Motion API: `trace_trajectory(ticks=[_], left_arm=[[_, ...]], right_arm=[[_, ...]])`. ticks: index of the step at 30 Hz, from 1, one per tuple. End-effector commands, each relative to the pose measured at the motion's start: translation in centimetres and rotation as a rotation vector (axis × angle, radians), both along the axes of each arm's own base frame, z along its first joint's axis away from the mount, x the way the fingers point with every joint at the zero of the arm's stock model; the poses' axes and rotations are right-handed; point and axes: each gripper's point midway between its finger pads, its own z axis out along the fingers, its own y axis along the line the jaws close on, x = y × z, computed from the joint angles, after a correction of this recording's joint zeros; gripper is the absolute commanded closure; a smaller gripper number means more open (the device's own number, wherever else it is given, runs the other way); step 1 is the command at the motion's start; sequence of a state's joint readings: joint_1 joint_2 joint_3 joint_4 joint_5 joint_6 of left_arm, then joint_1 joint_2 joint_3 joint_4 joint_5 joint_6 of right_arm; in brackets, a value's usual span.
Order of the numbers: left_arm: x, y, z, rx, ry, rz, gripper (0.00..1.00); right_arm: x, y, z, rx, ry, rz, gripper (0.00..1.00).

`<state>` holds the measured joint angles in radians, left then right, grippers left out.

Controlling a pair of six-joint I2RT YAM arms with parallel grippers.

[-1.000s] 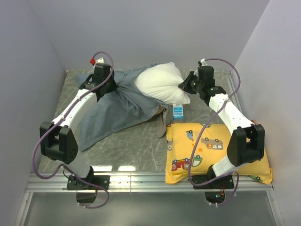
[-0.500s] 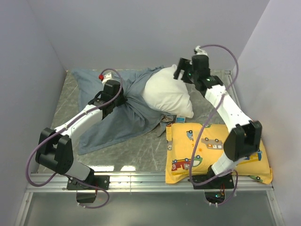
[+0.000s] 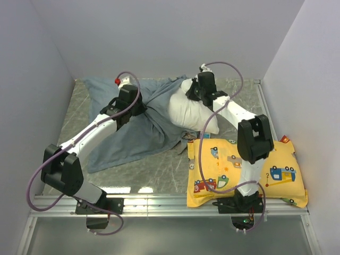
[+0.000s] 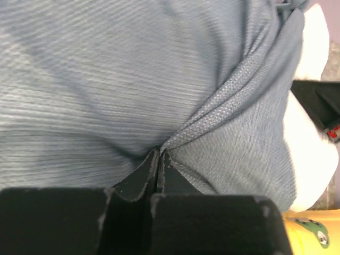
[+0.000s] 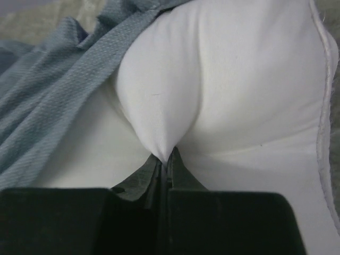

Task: Remove the pillowcase from the pillow

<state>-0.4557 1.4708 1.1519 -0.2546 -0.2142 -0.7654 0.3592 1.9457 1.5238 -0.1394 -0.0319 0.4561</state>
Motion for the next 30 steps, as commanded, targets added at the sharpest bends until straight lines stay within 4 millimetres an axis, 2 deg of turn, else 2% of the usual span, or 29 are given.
trace_trajectory(ticks=[1, 2, 3, 4, 5, 6, 7, 8, 9, 10, 11, 12, 13, 14, 15, 16, 18, 19, 24, 27, 28, 30], left_arm=[[0.7, -0.2, 2.7, 0.050, -0.006, -0.028, 0.98], [0.8, -0.1, 3.5, 0.058, -0.015, -0.028, 0.91], [1.6, -0.2, 5.8, 0.059, -0.064, -0.028, 0.86], [1.9, -0.1, 7.0, 0.061, -0.088, -0.025, 0.81], [2.2, 0.2, 7.7, 0.078, -0.097, -0.013, 0.65], [2.9, 0.2, 10.2, 0.080, -0.149, -0.007, 0.59], [3.2, 0.3, 11.1, 0.089, -0.167, -0.005, 0.52], [3.8, 0.6, 11.4, 0.120, -0.174, 0.002, 0.42], [4.3, 0.7, 13.2, 0.122, -0.198, 0.010, 0.38], [4.8, 0.7, 13.6, 0.131, -0.204, 0.008, 0.35], [5.6, 0.3, 12.8, 0.163, -0.192, -0.015, 0.29], [6.0, -0.4, 13.9, 0.148, -0.204, -0.061, 0.26], [7.0, -1.4, 12.2, 0.164, -0.167, -0.101, 0.24], [7.3, -2.1, 11.6, 0.184, -0.153, -0.149, 0.21], [7.6, -3.4, 12.6, 0.156, -0.166, -0.212, 0.20], [8.1, -4.1, 9.9, 0.174, -0.093, -0.246, 0.19], [8.2, -5.4, 8.9, 0.155, -0.065, -0.306, 0.18], [8.4, -5.8, 7.6, 0.157, -0.038, -0.316, 0.17], [8.5, -6.4, 4.4, 0.149, 0.023, -0.343, 0.18], [8.7, -6.2, 3.7, 0.155, 0.036, -0.329, 0.30], [9.1, -5.8, 3.3, 0.172, 0.039, -0.307, 0.48], [9.8, -4.6, 3.5, 0.181, 0.038, -0.263, 0.74]], right_arm=[[-1.1, 0.0, 3.1, 0.054, -0.109, 0.023, 1.00], [-1.4, 0.0, 5.6, 0.062, -0.176, 0.033, 1.00], [-1.4, 0.1, 7.0, 0.064, -0.233, 0.033, 1.00], [-1.8, 0.3, 7.5, 0.054, -0.253, 0.036, 1.00], [-2.3, 0.3, 9.1, 0.039, -0.300, 0.048, 1.00], [-2.5, 0.4, 10.0, 0.032, -0.336, 0.048, 1.00], [-2.9, 0.2, 9.9, 0.017, -0.346, 0.042, 1.00], [-3.7, 0.7, 11.1, 0.011, -0.383, 0.063, 1.00], [-4.0, 0.8, 11.7, 0.013, -0.409, 0.066, 1.00], [-4.5, 0.7, 11.4, 0.001, -0.414, 0.068, 1.00], [-5.1, 1.0, 12.3, -0.002, -0.443, 0.081, 1.00], [-5.5, 1.3, 12.8, 0.002, -0.464, 0.089, 1.00], [-5.8, 1.3, 12.7, -0.005, -0.468, 0.089, 1.00], [-6.2, 1.7, 13.3, -0.010, -0.484, 0.101, 1.00], [-6.4, 1.8, 13.3, -0.016, -0.483, 0.105, 1.00], [-6.3, 1.7, 13.7, -0.022, -0.491, 0.096, 1.00], [-6.6, 2.0, 14.2, -0.029, -0.505, 0.104, 1.00], [-6.8, 2.0, 14.7, -0.032, -0.518, 0.105, 1.00], [-7.2, 2.3, 15.6, -0.050, -0.531, 0.108, 1.00], [-7.3, 2.1, 15.7, -0.058, -0.530, 0.099, 1.00], [-7.5, 2.1, 16.1, -0.056, -0.538, 0.098, 1.00], [-7.6, 1.7, 16.1, -0.062, -0.539, 0.082, 1.00]])
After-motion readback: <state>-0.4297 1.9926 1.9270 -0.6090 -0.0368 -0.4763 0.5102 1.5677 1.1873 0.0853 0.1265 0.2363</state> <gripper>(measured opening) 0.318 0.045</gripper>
